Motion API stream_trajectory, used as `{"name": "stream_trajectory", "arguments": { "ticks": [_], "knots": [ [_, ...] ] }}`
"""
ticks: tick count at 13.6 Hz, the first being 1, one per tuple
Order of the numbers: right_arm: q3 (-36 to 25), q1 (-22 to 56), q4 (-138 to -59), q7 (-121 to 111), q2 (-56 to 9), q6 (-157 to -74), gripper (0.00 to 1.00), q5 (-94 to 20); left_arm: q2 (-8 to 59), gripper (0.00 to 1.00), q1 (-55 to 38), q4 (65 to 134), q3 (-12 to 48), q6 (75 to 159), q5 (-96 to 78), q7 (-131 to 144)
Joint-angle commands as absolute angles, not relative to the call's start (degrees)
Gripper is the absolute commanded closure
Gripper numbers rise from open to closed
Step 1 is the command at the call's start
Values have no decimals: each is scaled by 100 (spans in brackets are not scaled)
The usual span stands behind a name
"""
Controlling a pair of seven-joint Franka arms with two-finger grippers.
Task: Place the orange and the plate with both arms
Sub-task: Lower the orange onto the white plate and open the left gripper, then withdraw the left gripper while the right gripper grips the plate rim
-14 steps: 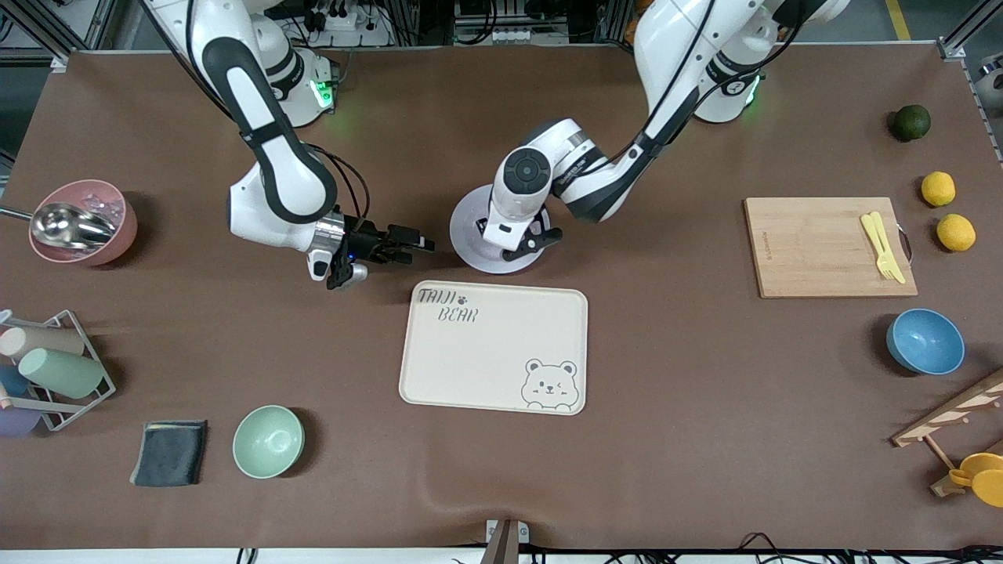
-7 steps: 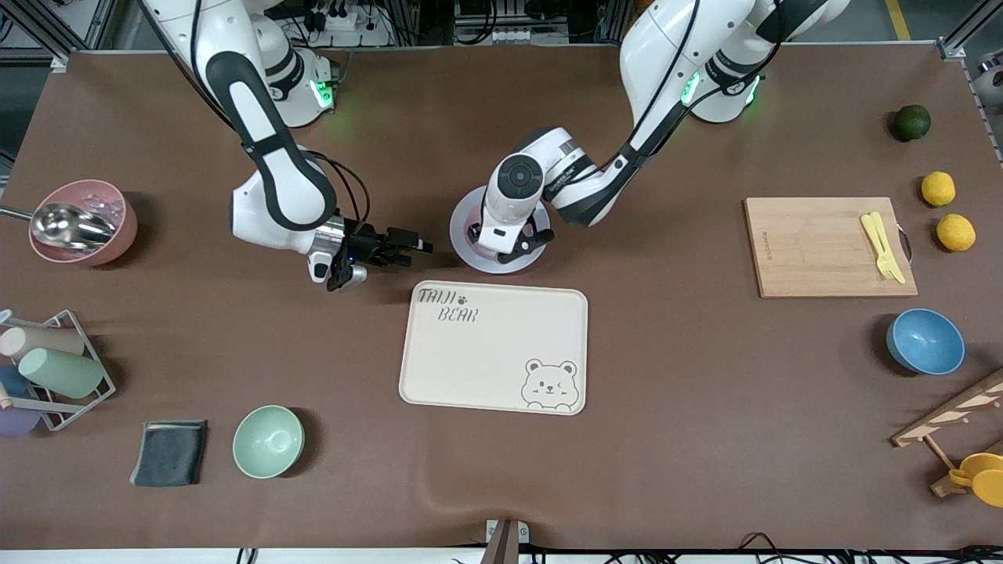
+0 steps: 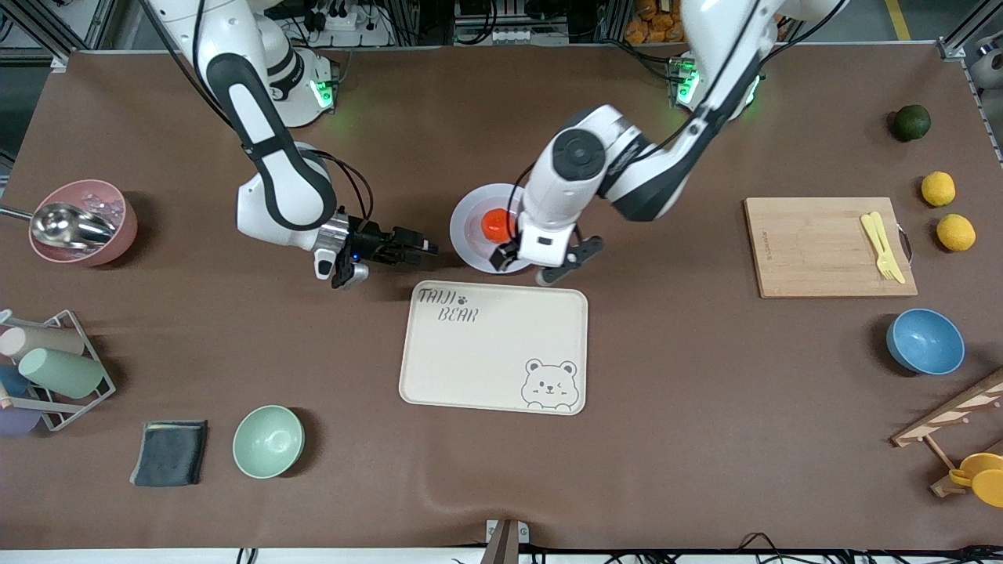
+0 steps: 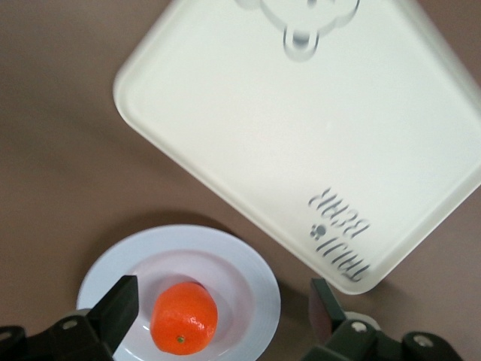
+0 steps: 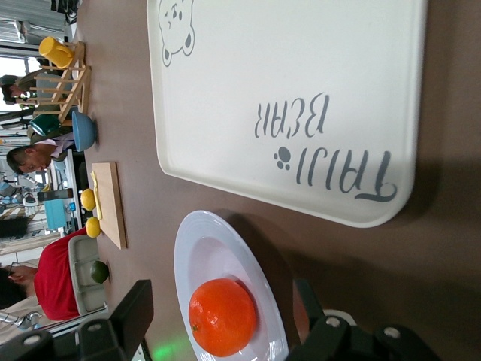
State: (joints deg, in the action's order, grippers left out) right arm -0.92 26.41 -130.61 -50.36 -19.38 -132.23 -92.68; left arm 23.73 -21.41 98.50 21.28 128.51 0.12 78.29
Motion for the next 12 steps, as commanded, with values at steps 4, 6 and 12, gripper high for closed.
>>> {"name": "stream_trajectory", "arguments": {
  "ticks": [4,6,12],
  "knots": [
    [-105,2865,-13149,-5896,-2302,-13228,22,-9957,1153,0,-882,9696,2127,11552,53,6315],
    [-88,2891,-13157,-6082,-2417,-13210,25,-10168,924,0,-345,9458,2118,10797,53,4999],
    [-88,3243,-13219,-6327,-2522,-13228,31,-10880,634,0,607,8763,1926,9378,44,2753]
  ]
}}
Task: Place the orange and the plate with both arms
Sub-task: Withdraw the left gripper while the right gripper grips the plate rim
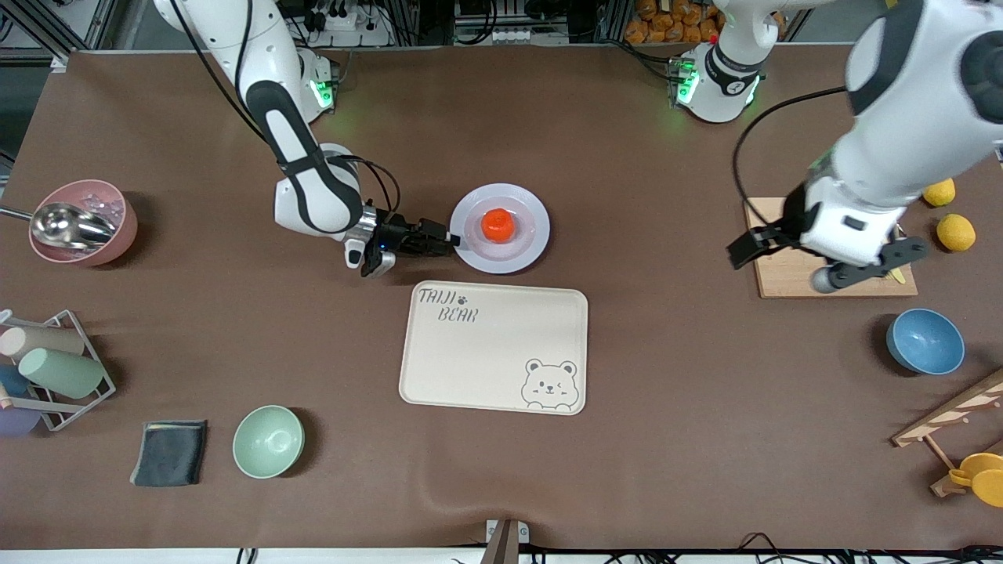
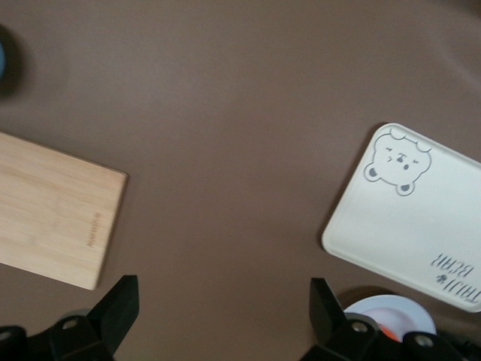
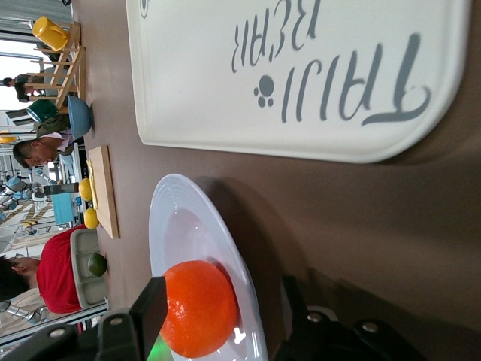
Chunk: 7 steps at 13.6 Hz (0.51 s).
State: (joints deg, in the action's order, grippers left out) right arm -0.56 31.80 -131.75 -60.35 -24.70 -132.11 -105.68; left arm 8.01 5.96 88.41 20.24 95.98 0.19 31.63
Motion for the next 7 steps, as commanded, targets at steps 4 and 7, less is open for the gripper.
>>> {"name": "stream_trajectory", "arguments": {
  "ticks": [4,7],
  "knots": [
    [-88,3322,-13219,-6469,-2619,-13219,42,-11108,150,0,571,8789,1276,9106,26,1532],
    [-88,3471,-13219,-6495,-2619,-13245,65,-11311,-9,0,387,8868,818,8878,-17,1116]
  ]
}}
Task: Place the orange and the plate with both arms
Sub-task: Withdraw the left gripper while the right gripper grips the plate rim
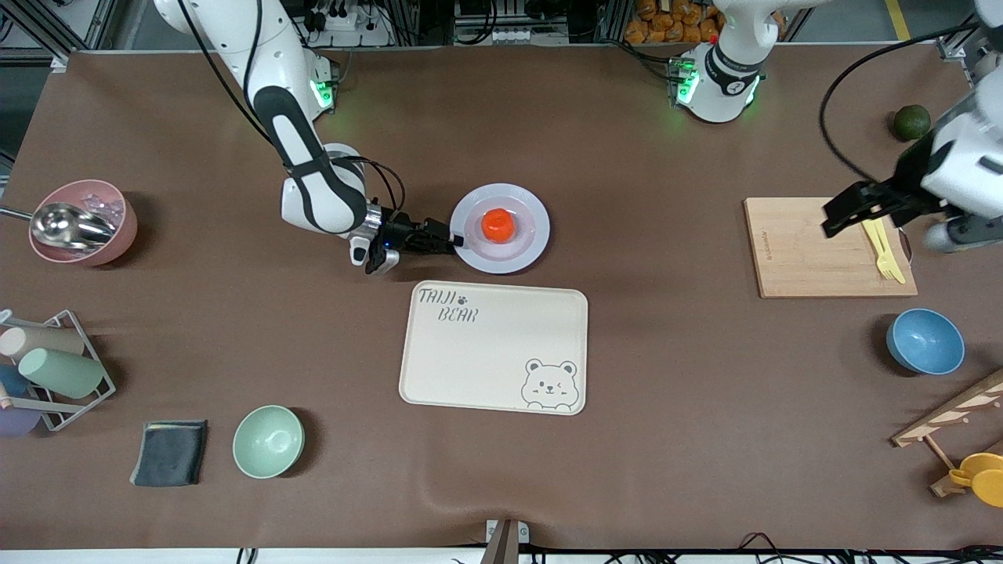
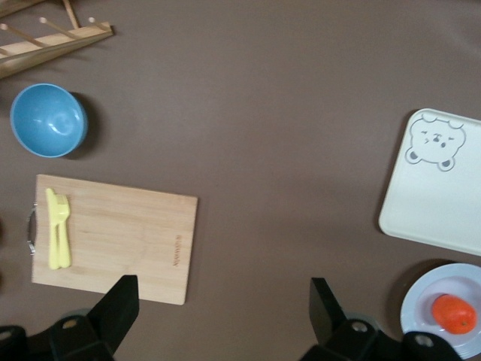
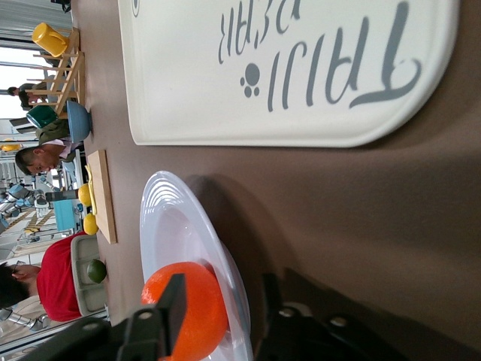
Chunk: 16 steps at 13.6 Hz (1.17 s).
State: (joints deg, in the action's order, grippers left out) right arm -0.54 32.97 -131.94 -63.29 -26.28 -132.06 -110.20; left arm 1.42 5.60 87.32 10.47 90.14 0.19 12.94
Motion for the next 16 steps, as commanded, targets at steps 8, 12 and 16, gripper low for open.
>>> {"name": "stream_trajectory", "arguments": {
  "ticks": [8,12,16],
  "knots": [
    [-79,3552,-13210,-6451,-2488,-13184,100,-11751,9,0,422,8842,835,8868,-26,1099],
    [-88,3235,-13359,-6398,-2452,-12183,100,-11874,62,0,413,8842,844,8877,26,1099],
    [-88,2936,-13544,-6267,-2259,-11541,100,-11892,70,0,422,8851,844,8877,53,1002]
  ]
}}
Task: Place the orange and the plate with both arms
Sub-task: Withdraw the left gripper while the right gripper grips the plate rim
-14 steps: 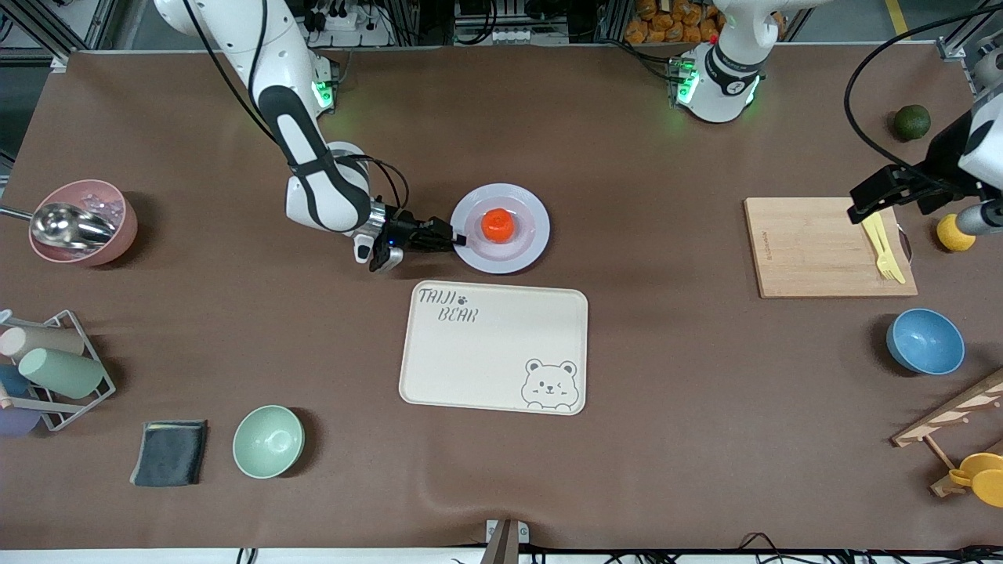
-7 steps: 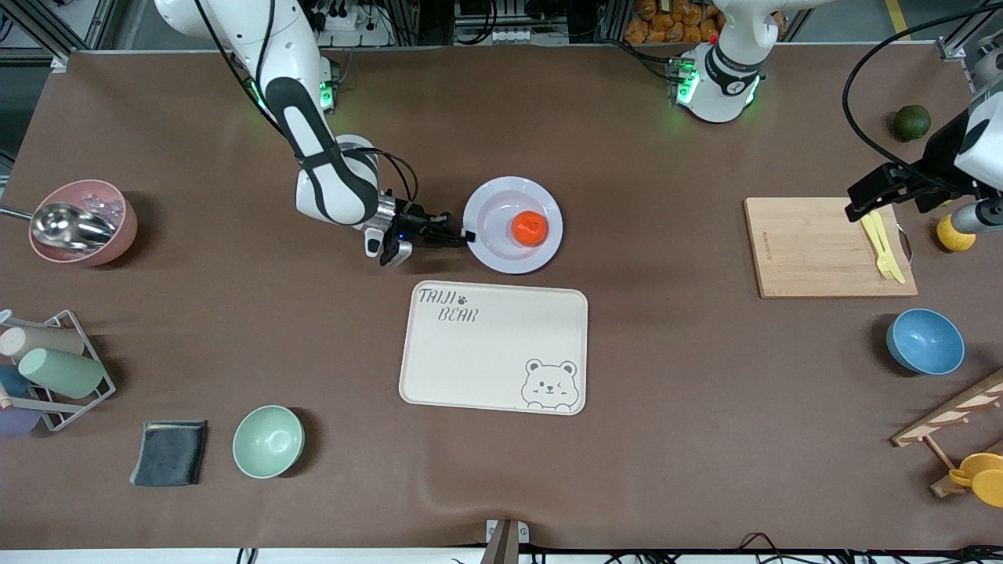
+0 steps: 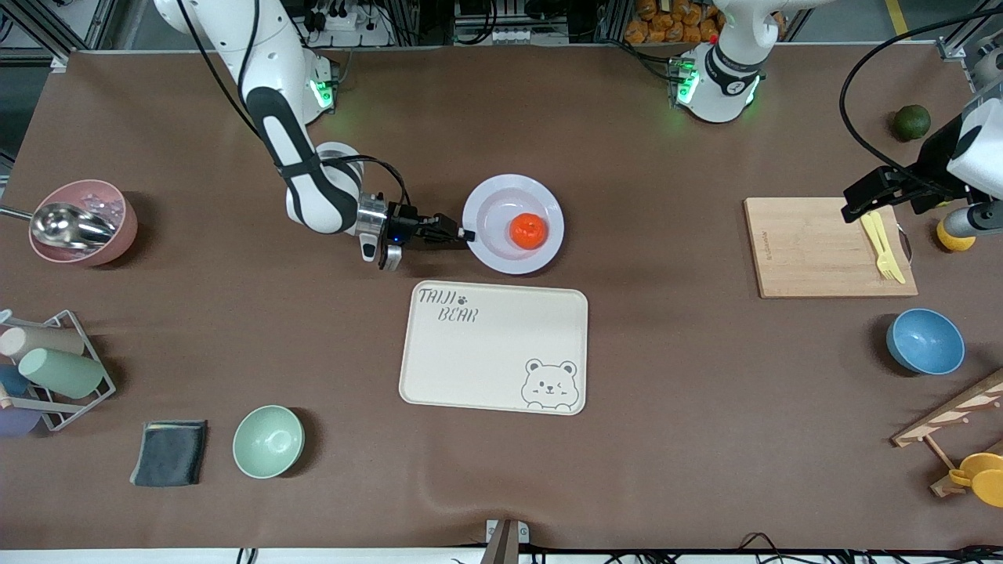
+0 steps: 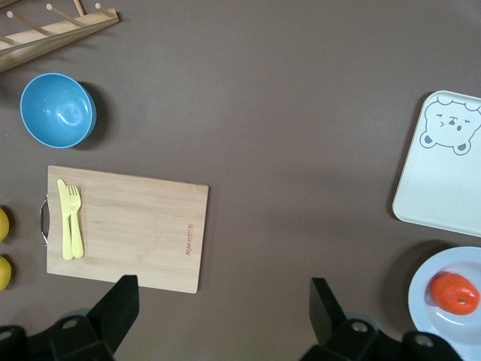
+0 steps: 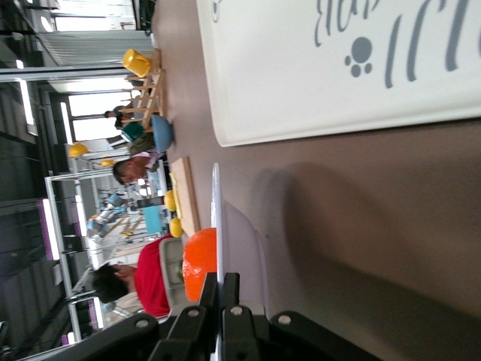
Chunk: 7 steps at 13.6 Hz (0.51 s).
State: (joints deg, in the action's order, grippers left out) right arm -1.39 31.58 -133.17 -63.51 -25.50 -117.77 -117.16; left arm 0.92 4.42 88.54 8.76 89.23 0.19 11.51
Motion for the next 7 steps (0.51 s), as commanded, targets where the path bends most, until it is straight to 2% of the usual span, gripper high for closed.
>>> {"name": "stream_trajectory", "arguments": {
  "ticks": [1,4,7],
  "knots": [
    [-88,2936,-13535,-6040,-2154,-11540,100,-11892,70,0,431,8842,844,8877,53,985],
    [-123,2918,-13334,-5757,-2065,-11610,100,-11892,70,0,396,8842,852,8877,53,984],
    [-132,2594,-12703,-5739,-2275,-11803,100,-11892,70,0,396,8842,861,8877,79,976]
  ]
}}
